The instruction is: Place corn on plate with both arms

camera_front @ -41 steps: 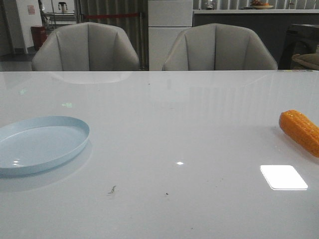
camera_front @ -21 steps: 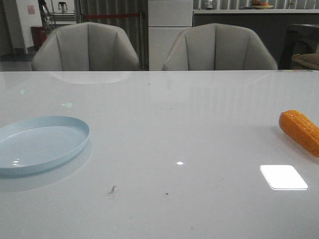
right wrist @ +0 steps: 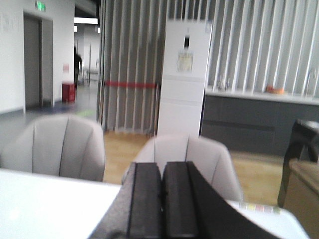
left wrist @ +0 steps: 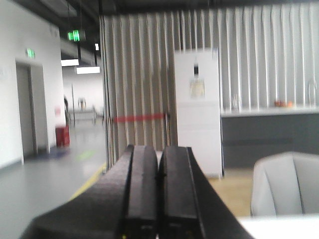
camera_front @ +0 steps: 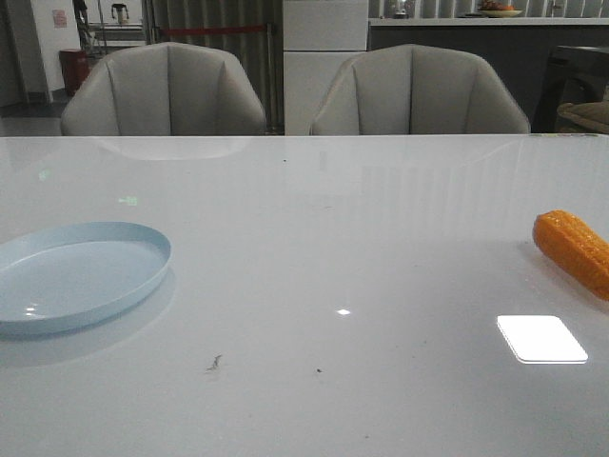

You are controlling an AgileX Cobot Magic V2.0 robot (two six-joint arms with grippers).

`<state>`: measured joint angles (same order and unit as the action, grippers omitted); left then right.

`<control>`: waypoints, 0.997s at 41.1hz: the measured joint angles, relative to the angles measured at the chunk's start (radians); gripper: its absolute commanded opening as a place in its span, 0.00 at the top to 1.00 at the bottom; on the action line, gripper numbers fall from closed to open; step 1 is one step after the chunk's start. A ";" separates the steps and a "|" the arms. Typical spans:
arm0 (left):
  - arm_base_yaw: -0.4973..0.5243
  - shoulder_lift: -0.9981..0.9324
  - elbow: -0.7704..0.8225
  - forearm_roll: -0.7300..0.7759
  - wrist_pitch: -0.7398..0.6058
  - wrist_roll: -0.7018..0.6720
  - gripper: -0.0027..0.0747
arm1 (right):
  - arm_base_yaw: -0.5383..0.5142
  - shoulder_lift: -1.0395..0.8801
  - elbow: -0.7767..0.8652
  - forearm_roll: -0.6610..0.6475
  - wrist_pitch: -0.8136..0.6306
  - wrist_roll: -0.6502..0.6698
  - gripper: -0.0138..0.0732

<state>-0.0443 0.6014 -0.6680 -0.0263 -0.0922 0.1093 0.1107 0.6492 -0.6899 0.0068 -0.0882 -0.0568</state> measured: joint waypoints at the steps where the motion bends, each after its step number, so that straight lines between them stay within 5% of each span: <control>1: 0.000 0.025 0.000 0.000 0.012 0.000 0.85 | 0.000 0.026 0.000 0.000 0.000 0.000 0.78; 33: 0.000 0.381 0.000 0.000 0.204 0.000 0.85 | 0.000 0.349 0.000 0.045 0.311 0.000 0.78; 41: -0.002 0.390 0.000 0.000 0.206 0.000 0.69 | 0.000 0.353 0.000 0.051 0.314 0.000 0.58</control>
<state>-0.0458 0.9913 -0.6680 -0.0263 0.1141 0.1093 0.1107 1.0024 -0.6899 0.0575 0.2259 -0.0568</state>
